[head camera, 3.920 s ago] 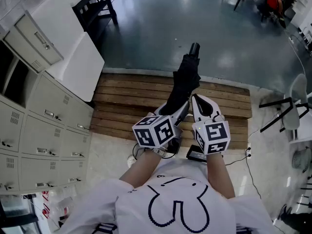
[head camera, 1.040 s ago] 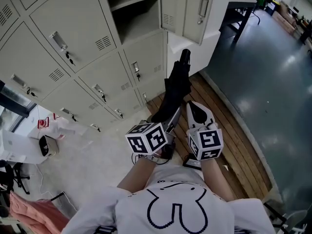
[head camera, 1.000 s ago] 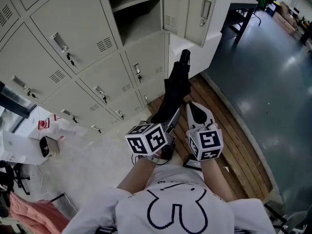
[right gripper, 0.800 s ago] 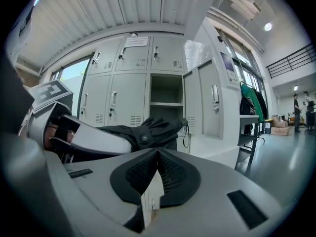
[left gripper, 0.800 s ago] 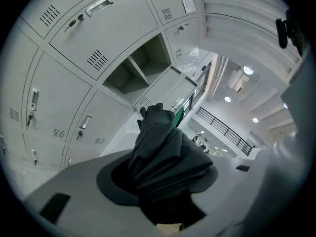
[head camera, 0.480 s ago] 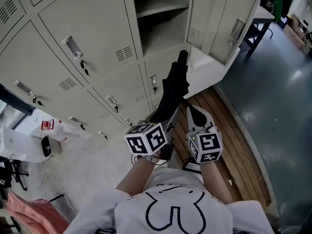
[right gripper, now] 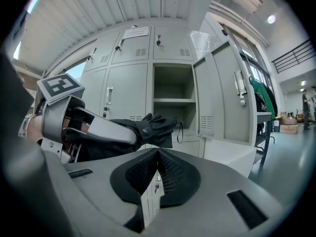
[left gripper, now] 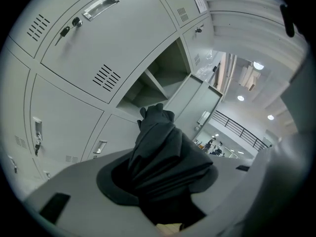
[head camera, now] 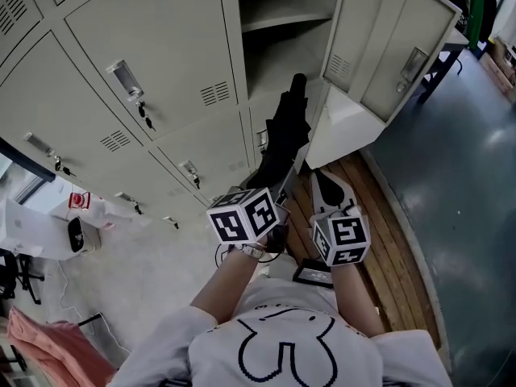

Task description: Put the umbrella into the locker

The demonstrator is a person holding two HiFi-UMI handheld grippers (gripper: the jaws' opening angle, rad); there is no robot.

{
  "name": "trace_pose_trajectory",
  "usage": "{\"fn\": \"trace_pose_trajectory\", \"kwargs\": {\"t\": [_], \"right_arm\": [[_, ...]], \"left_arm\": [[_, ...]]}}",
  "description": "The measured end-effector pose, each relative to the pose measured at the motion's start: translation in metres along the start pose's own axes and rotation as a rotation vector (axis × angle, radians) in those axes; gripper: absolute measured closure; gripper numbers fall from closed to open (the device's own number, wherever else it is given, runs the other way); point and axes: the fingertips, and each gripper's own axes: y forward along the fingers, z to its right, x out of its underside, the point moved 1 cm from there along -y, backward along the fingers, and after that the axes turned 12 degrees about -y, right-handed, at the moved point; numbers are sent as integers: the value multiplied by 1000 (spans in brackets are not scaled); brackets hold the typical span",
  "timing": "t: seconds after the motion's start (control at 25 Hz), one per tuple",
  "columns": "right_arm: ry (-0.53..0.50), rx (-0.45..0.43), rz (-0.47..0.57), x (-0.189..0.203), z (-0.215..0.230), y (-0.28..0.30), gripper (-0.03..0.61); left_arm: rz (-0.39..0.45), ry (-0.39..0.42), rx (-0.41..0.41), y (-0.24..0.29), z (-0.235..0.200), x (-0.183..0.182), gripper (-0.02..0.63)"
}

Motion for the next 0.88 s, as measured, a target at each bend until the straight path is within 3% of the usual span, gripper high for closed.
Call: {"fn": "trace_pose_trajectory", "kwargs": {"t": [0.52, 0.88], "right_arm": [[1, -41, 30, -6, 42, 58, 568], [22, -37, 55, -9, 75, 100, 568]], "left_arm": [[34, 26, -116, 79, -13, -59, 383], [57, 34, -138, 136, -11, -107, 383]]}}
